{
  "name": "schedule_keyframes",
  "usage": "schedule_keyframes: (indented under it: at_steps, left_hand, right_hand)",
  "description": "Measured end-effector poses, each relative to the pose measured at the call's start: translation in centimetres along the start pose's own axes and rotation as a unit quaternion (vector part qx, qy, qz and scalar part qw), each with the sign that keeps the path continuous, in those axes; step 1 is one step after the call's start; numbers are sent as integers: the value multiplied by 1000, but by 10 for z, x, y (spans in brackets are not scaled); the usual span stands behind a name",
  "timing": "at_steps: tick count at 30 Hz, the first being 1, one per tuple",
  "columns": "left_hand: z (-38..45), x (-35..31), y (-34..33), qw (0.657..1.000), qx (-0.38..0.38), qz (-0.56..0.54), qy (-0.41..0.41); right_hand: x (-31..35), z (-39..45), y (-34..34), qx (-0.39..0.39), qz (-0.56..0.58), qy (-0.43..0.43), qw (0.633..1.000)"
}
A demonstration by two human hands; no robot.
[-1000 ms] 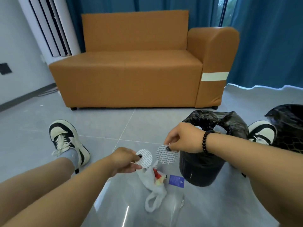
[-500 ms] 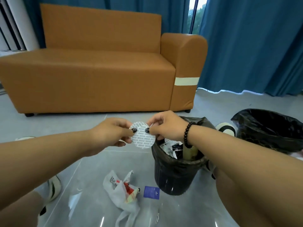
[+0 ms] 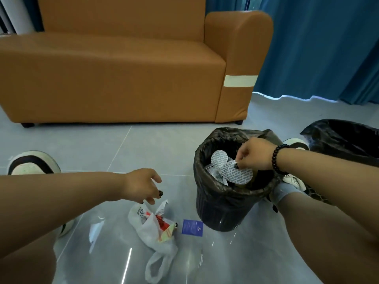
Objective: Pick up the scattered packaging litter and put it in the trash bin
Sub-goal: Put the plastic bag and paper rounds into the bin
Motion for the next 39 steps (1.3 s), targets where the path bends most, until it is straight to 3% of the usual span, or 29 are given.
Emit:
schedule_keyframes:
  at_steps: [6, 10, 12, 15, 17, 19, 23, 27, 31, 35, 39]
  left_hand:
    - [23, 10, -22, 993, 10, 115, -8]
    - [32, 18, -37, 973, 20, 228, -18]
    - [37, 23, -41, 961, 10, 273, -30]
    - [47, 30, -46, 943, -7, 329, -47]
    - [54, 37, -51, 933, 1, 355, -50]
    - [63, 50, -57, 927, 12, 373, -48]
    - [73, 73, -69, 924, 30, 377, -57]
    - [74, 77, -76, 929, 38, 358, -87]
    - [68, 74, -81, 933, 36, 330, -138]
    - [53, 67, -91, 948, 50, 273, -156]
    - [38, 72, -92, 952, 58, 270, -135]
  right_hand:
    - [-4, 7, -7, 3, -65, 12, 998]
    - [39, 5, 8, -192, 7, 128, 973]
    - [80, -1, 3, -224, 25, 241, 944]
    - [132, -7, -22, -146, -47, 379, 913]
    - [148, -4, -35, -104, -60, 392, 912]
    - [153, 4, -49, -54, -45, 357, 932]
    - [131, 21, -111, 140, -60, 231, 961]
    - [105, 24, -173, 251, -86, 159, 951]
    - [97, 18, -215, 366, -169, 162, 900]
    - [97, 21, -239, 374, -144, 133, 906]
    - [76, 15, -256, 367, -201, 97, 903]
Point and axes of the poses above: each hand's wrist, its own z-axis towards the middle knuckle, its own y-axis out of the back of the hand, x = y × z, the point moved 5 cm from there along z, towards the middle knuckle, and after that the axes turned 12 degrees about y, right-handed, at the moved point
